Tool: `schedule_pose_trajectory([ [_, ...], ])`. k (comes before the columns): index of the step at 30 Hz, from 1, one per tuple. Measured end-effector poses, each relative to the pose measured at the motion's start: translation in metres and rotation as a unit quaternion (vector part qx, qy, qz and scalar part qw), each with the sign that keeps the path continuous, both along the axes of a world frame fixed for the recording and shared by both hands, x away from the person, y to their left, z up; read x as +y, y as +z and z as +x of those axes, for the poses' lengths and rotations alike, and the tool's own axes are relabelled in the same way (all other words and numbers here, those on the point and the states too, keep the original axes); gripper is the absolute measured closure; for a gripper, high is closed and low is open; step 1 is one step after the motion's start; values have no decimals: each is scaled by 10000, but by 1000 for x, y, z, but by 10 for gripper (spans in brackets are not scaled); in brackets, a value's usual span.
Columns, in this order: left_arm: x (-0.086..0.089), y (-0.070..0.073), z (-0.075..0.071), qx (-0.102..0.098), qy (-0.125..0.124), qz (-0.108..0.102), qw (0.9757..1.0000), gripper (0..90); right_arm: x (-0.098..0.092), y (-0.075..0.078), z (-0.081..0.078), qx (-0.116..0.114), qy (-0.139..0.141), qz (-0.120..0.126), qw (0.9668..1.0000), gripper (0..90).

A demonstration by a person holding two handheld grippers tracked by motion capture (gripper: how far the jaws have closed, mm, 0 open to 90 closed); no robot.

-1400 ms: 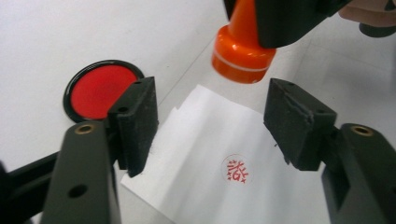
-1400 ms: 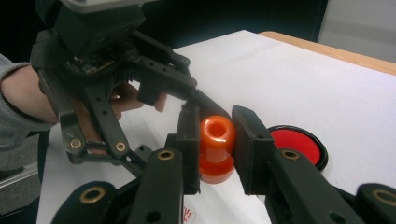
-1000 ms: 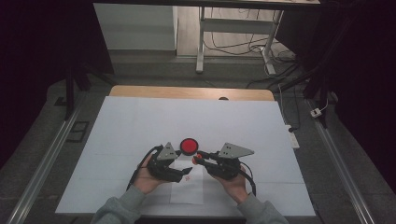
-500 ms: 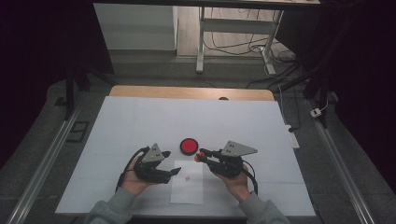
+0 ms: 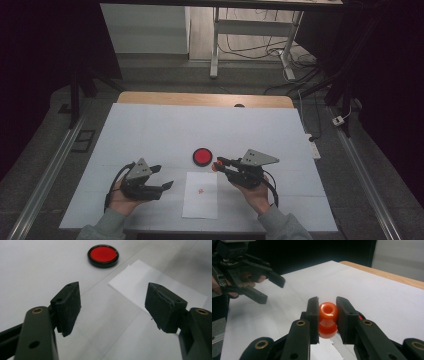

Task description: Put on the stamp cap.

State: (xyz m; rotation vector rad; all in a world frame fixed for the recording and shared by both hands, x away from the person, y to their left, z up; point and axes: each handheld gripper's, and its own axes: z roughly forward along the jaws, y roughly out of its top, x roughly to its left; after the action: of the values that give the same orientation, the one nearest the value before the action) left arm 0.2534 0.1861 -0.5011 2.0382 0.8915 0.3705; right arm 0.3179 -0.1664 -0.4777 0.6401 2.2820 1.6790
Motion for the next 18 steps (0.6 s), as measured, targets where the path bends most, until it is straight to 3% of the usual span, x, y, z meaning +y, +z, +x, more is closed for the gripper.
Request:
schedule_pose_trajectory([
  [5, 15, -4, -7, 17, 153, -28, 9999, 291, -3, 2, 2, -19, -62, 20, 10000, 722],
  [10, 23, -6, -8, 38, 224, -50, 9997, 289, -7, 3, 3, -55, -149, -15, 9999, 722],
  [13, 28, -7, -11, 107, 242, -180, 9995, 286, -9, 3, 4, -72, -198, -24, 9998, 722],
  [18, 31, -9, -12, 119, 291, -139, 9994, 287, -12, 4, 7, -105, -256, -59, 9996, 722],
])
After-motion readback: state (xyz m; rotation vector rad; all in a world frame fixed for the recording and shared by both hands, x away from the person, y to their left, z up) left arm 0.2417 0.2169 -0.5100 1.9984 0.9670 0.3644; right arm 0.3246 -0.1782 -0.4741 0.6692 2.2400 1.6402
